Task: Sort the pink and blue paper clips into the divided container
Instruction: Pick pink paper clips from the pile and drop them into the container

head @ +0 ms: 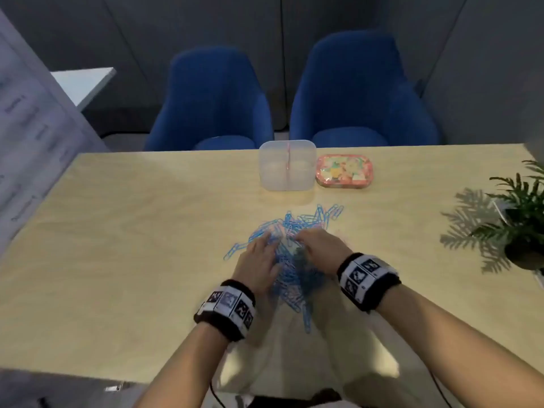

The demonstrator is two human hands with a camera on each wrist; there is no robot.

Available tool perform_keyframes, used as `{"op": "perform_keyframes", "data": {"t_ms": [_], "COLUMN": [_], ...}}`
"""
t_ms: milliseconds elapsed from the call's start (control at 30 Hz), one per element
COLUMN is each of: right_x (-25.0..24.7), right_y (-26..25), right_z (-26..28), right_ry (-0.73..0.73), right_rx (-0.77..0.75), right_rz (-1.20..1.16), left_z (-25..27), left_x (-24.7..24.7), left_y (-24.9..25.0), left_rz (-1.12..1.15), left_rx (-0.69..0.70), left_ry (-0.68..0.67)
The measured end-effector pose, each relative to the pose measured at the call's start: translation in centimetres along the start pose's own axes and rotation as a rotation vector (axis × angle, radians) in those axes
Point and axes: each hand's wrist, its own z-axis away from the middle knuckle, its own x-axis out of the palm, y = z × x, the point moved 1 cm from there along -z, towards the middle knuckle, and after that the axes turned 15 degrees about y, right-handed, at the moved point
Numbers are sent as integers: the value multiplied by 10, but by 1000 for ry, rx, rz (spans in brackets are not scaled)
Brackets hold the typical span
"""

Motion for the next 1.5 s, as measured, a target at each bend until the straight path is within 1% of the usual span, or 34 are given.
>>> {"op": "perform_keyframes", "data": {"t_ms": [67, 100, 167, 233, 300, 367, 433, 500, 567, 600, 667, 733, 800, 900, 933, 1000, 1100, 1167, 1200, 1267, 1333, 1400, 1467, 1500], "right_x": [8, 13, 21, 25, 18, 11, 7, 7, 12, 15, 23, 30, 34, 35, 35, 30, 20, 16, 16, 20, 25, 31, 36, 35], "right_y": [-4, -3, 6, 23, 34, 36, 31, 20, 7, 1, -10, -16, -17, -11, -6, 5, 17, 14, 9, -3, -16, -23, -24, -23], "right_z": [-17, -25, -33, -31, -28, -29, -35, -48, -62, -68, -76, -81, -83, -81, -77, -66, -47, -47, -52, -67, -85, -102, -113, -116], "right_ry": [-15, -49, -111, -124, -49, 80, 202, 247, 240, 229, 190, 143, 120, 101, 101, 108, 124, 212, 246, 262, 235, 162, 82, 63], "right_rx": [-46, -71, -74, -11, 64, 117, 141, 149, 160, 178, 234, 269, 289, 341, 370, 430, 475, 413, 349, 216, 123, 59, 33, 52], "right_rz": [47, 88, 132, 151, 148, 132, 92, 39, -3, -11, 7, 39, 35, -85, -126, -135, -23, -1, -19, -62, -80, -40, 42, 38], "left_z": [-8, -9, -2, 10, 16, 13, -2, -23, -41, -48, -57, -61, -62, -59, -56, -53, -49, -48, -49, -52, -54, -54, -53, -51], "left_x": [13, 19, 28, 32, 28, 19, 8, 0, -3, -3, 0, 3, 6, 4, 2, -2, -7, -9, -8, -6, -1, 4, 5, 4], "left_y": [0, 1, 3, 5, 2, -4, -15, -30, -42, -46, -50, -52, -55, -64, -69, -82, -97, -96, -92, -79, -67, -61, -63, -65], "left_rz": [-80, -121, -126, -81, 3, 110, 189, 226, 243, 216, 137, 116, 163, 322, 342, 313, 219, 151, 142, 173, 193, 180, 155, 133], "left_rx": [9, 27, 81, 110, 92, 39, -64, -206, -335, -368, -381, -378, -387, -489, -525, -565, -576, -513, -461, -361, -301, -281, -279, -279], "left_ry": [-34, -63, -97, -117, -100, -14, 125, 236, 262, 239, 170, 162, 185, 215, 235, 288, 334, 341, 339, 306, 251, 215, 204, 194]}}
